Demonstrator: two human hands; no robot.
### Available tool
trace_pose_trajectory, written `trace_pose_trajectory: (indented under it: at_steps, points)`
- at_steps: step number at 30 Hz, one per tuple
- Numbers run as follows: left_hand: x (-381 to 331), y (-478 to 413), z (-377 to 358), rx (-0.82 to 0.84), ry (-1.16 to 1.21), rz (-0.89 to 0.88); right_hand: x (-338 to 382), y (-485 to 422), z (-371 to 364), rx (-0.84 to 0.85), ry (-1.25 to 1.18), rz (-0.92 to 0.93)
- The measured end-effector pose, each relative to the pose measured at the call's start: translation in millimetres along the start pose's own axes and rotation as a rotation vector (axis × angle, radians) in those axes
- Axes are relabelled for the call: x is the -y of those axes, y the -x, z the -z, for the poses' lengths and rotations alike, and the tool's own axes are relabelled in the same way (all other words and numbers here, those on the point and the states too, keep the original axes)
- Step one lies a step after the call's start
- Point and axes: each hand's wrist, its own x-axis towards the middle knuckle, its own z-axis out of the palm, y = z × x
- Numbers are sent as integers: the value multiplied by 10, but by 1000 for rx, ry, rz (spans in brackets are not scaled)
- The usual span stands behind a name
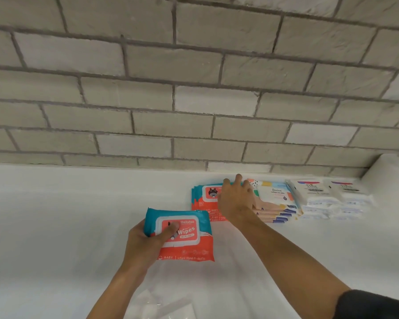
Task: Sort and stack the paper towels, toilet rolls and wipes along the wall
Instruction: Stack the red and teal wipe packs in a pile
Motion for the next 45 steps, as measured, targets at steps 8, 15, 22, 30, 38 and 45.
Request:
trace_pose_trajectory:
  at_steps: [8, 15, 22, 30, 38, 45]
  points:
    - [15, 7, 6, -2, -23, 2, -59, 154, -255, 36, -285, 159]
    - [3, 32, -18, 10, -14, 7, -112, 191, -364, 37, -372, 131]
    - [-38, -13, -9, 4, 9, 5, -94, 181, -333, -16, -380, 100]
    - [-114, -56, -60, 12, 33, 3, -143, 181, -314, -76, -339, 111]
    - [-320, -143, -274, 56, 95, 69, -243, 526, 198, 107, -1203, 0]
    - [-627, -232, -590, 204, 143, 132, -375, 677, 248, 548, -1634, -10]
